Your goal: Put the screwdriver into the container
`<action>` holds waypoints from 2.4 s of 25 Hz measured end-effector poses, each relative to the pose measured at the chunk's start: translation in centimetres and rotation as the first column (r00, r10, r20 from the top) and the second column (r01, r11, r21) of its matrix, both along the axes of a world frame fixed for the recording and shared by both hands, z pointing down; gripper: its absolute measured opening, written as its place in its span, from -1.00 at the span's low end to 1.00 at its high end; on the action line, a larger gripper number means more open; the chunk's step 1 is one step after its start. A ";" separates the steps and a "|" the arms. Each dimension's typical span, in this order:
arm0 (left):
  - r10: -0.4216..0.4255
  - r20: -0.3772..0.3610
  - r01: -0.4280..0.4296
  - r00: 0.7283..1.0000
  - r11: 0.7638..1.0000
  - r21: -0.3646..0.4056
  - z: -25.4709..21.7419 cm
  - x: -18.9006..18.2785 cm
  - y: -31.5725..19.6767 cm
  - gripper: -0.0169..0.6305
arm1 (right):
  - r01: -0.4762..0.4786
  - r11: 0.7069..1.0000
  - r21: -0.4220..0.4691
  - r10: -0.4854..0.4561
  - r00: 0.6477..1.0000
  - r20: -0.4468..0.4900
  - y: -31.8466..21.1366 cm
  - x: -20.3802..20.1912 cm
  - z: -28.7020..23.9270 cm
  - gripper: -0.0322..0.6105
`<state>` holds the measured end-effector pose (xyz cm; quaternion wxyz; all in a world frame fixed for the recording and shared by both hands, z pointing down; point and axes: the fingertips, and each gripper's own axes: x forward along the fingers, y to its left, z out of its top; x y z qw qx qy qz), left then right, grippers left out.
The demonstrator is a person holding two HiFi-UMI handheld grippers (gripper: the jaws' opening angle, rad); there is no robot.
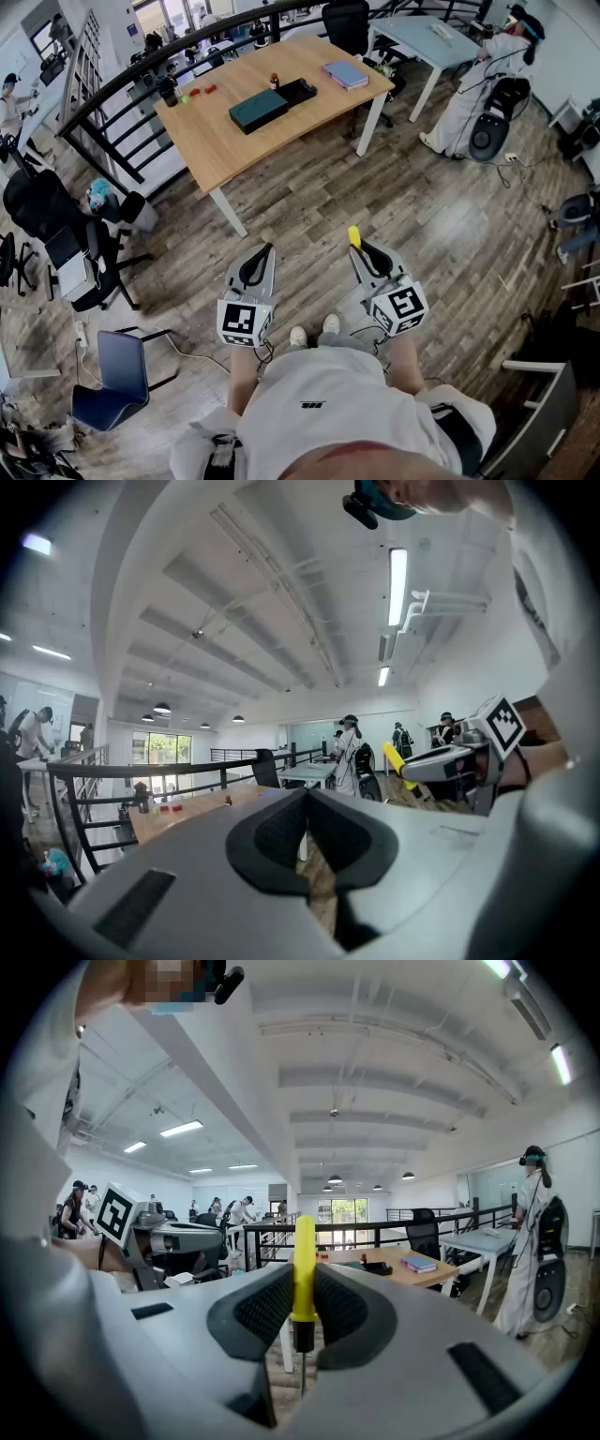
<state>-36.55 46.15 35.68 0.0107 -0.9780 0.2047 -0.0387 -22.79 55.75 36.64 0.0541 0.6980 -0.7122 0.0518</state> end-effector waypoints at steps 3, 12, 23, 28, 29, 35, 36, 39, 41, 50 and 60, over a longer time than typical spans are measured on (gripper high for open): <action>0.014 -0.001 -0.014 1.000 1.000 0.005 -0.1 0.5 0.3 -0.91 | -0.003 1.000 0.002 0.003 1.000 -0.017 -0.2 0.3 -0.2 -0.71; 0.077 -0.006 -0.077 0.997 0.997 0.003 0.8 0.5 -0.2 -0.91 | -0.047 0.999 0.007 0.047 0.999 -0.002 -1.1 -0.7 0.5 -0.71; 0.105 0.001 -0.105 0.994 0.994 0.008 1.8 2.6 -4.9 -0.91 | -0.086 0.996 -0.009 0.086 0.996 -0.010 -5.3 0.8 1.9 -0.71; 0.100 0.006 -0.100 0.995 0.995 0.016 1.5 5.9 -8.2 -0.91 | -0.074 0.997 -0.012 0.074 0.997 -0.017 -9.1 3.9 1.9 -0.71; 0.095 0.008 -0.095 0.995 0.995 0.019 1.4 6.6 -9.0 -0.91 | -0.068 0.998 -0.011 0.068 0.998 -0.017 -9.9 4.6 1.8 -0.71; 0.068 0.021 -0.068 0.997 0.997 0.022 0.9 11.6 -13.5 -0.91 | -0.035 0.999 -0.008 0.035 0.999 -0.034 -15.0 9.8 1.2 -0.71; 0.064 0.023 -0.065 0.998 0.998 0.022 0.8 12.5 -14.2 -0.91 | -0.030 1.000 -0.007 0.029 0.999 -0.035 -15.8 10.7 1.1 -0.71; 0.054 0.030 -0.055 0.998 0.998 0.027 0.5 15.2 -16.4 -0.91 | -0.011 1.000 -0.006 0.011 0.999 -0.039 -18.3 13.3 0.9 -0.71; 0.049 0.034 -0.050 0.998 0.998 0.030 0.4 16.8 -17.7 -0.91 | 0.000 1.000 -0.008 -0.001 0.999 -0.042 -19.8 14.9 0.8 -0.71; 0.023 0.037 -0.024 0.999 0.999 0.036 0.2 23.4 -21.8 -0.91 | 0.027 1.000 -0.008 -0.028 0.999 -0.041 -24.0 21.5 0.7 -0.71; 0.001 0.033 -0.003 0.999 0.999 0.041 0.4 26.3 -25.5 -0.91 | 0.054 0.999 -0.004 -0.054 0.998 -0.036 -28.0 24.1 1.2 -0.71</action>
